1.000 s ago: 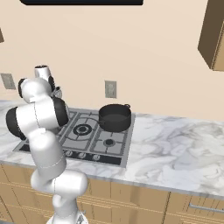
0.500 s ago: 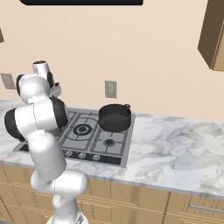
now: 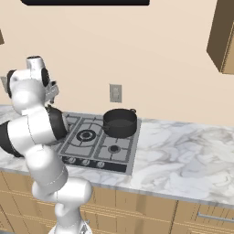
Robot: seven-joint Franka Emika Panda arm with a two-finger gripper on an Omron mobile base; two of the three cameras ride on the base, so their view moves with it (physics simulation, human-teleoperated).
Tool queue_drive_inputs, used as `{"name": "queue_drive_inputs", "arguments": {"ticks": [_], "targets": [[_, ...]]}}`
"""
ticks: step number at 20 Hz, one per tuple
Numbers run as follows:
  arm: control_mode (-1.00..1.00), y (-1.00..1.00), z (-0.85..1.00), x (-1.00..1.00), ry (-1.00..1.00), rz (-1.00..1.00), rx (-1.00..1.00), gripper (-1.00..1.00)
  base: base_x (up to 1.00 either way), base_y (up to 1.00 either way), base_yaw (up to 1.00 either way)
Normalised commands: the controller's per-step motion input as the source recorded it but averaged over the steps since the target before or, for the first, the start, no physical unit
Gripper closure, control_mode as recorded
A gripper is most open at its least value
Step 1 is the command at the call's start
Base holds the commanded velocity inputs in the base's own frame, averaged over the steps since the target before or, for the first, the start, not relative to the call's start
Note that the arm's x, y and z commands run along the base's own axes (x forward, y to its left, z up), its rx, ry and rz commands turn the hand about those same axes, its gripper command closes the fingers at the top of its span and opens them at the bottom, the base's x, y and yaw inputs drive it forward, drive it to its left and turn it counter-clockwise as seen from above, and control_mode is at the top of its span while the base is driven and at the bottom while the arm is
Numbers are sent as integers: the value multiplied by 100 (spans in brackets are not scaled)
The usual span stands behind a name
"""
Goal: Pick the kettle from the counter and place it on a stove burner. Then turn the burner on.
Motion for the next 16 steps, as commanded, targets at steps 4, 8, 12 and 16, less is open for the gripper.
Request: {"name": "queue_drive_inputs", "arguments": {"ticks": [4, 8, 12, 16], "targets": [[-100, -6, 0, -100, -5, -18, 17, -100, 0, 0, 0], [-100, -17, 0, -100, -6, -28, 12, -100, 0, 0, 0], [-100, -33, -1, -95, 0, -44, 0, -100, 0, 0, 0], [-100, -32, -1, -77, 0, -51, 0, -100, 0, 0, 0]]}}
